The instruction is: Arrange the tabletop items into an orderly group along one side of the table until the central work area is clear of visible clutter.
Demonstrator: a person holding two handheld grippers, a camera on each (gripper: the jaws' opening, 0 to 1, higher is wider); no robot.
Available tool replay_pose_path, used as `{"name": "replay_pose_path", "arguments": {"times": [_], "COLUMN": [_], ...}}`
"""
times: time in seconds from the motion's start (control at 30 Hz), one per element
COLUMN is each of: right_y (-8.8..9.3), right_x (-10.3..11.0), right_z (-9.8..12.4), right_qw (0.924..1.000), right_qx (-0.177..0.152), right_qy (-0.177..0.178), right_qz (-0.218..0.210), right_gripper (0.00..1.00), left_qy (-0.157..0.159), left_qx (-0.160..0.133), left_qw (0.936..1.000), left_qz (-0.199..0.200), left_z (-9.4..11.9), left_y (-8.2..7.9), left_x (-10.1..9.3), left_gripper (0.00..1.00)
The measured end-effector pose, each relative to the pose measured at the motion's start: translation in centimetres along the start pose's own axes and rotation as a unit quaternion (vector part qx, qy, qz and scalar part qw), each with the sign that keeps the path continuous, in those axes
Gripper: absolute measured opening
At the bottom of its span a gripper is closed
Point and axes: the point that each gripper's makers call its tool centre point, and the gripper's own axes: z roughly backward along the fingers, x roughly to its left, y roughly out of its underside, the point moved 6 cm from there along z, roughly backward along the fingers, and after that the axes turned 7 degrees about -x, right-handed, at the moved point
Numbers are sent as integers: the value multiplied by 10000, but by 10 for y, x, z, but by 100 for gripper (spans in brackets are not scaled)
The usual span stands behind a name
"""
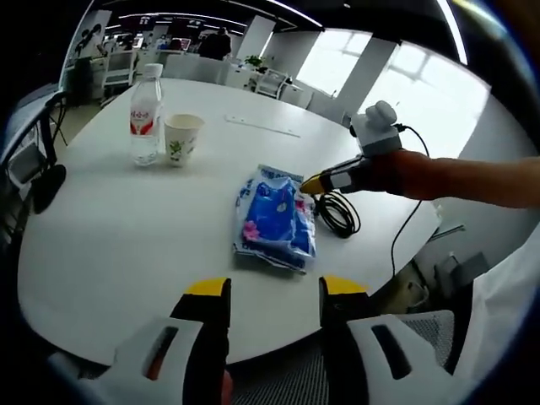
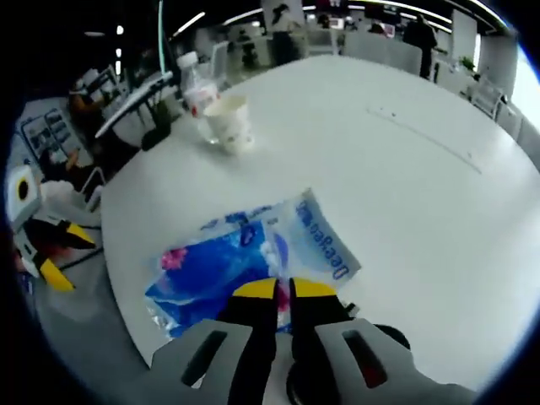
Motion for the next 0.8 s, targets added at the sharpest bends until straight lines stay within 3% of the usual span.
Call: {"name": "replay_pose_path", "arguments": {"times": [0.4,0.63,0.8], "right_y": [20,28,29], "right_x": [25,46,48], "right_z": [14,16,13], "right_qw": [10000,9997,9997], "right_qx": [42,64,84], "right_qy": [-57,-214,-213], "right_qz": [-3,86,1], "right_gripper": [3,3,6], "left_qy": [16,-159,-290], "left_qx": [128,216,247], "left_qw": [9997,9993,9988], "left_qz": [190,253,301], "left_z": [-17,-23,-28], "left_y": [5,9,8], "left_x": [0,8,14], "left_gripper": [38,36,33]}}
